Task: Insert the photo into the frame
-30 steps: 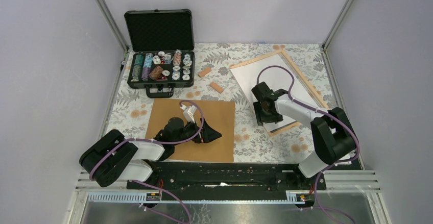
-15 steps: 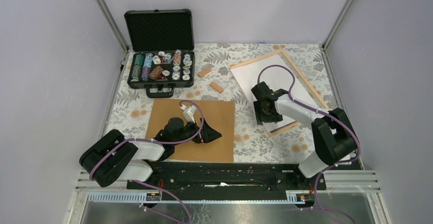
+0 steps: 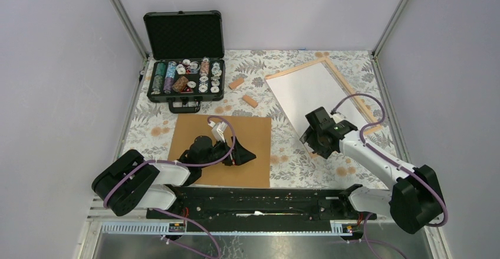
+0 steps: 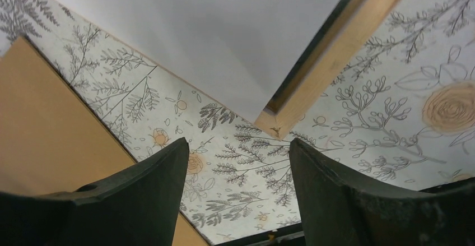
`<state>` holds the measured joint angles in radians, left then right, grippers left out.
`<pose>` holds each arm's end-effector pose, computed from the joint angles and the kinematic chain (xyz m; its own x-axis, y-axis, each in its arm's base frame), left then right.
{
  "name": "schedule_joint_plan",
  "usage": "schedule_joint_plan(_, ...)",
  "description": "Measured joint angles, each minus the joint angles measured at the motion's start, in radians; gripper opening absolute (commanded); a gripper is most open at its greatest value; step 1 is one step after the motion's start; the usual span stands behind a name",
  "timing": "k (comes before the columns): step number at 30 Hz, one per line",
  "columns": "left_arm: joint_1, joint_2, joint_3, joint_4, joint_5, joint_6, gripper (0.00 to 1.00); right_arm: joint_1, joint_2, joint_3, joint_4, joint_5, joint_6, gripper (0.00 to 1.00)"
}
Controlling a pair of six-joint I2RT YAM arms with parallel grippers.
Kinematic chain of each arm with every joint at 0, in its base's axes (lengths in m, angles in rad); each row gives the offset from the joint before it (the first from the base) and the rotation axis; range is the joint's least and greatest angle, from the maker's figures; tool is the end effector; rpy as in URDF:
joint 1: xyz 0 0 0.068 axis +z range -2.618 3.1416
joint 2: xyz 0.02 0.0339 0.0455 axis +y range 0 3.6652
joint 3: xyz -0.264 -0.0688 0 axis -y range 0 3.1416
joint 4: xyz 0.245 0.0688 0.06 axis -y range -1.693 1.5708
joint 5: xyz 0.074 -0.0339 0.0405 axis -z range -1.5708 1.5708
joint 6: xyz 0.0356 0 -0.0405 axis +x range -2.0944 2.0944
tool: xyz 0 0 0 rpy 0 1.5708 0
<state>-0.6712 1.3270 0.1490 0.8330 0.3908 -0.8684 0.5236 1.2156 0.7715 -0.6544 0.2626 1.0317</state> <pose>0.1530 -0.1388 0.1302 -0.8243 -0.2466 -0.5096 0.3507 0.4843 -0.8015 0.1990 0.1042 0.2134 -0.7225 0.5398 -0.4319 0.4665 0.8418 0.2717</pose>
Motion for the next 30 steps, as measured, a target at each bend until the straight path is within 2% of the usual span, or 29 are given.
schedule_joint_plan(4,0.0,0.0,0.0,0.002,0.002,0.0,0.99,0.0,-0.024,-0.039,0.005,0.011,0.128,0.73)
schedule_joint_plan(11,0.0,-0.002,0.0,0.008,0.002,0.0,0.99,0.0,-0.023,-0.056,0.041,0.049,0.235,0.73)
schedule_joint_plan(30,0.0,-0.002,0.0,0.008,0.002,0.0,0.99,0.0,0.057,-0.1,0.133,0.124,0.286,0.72)
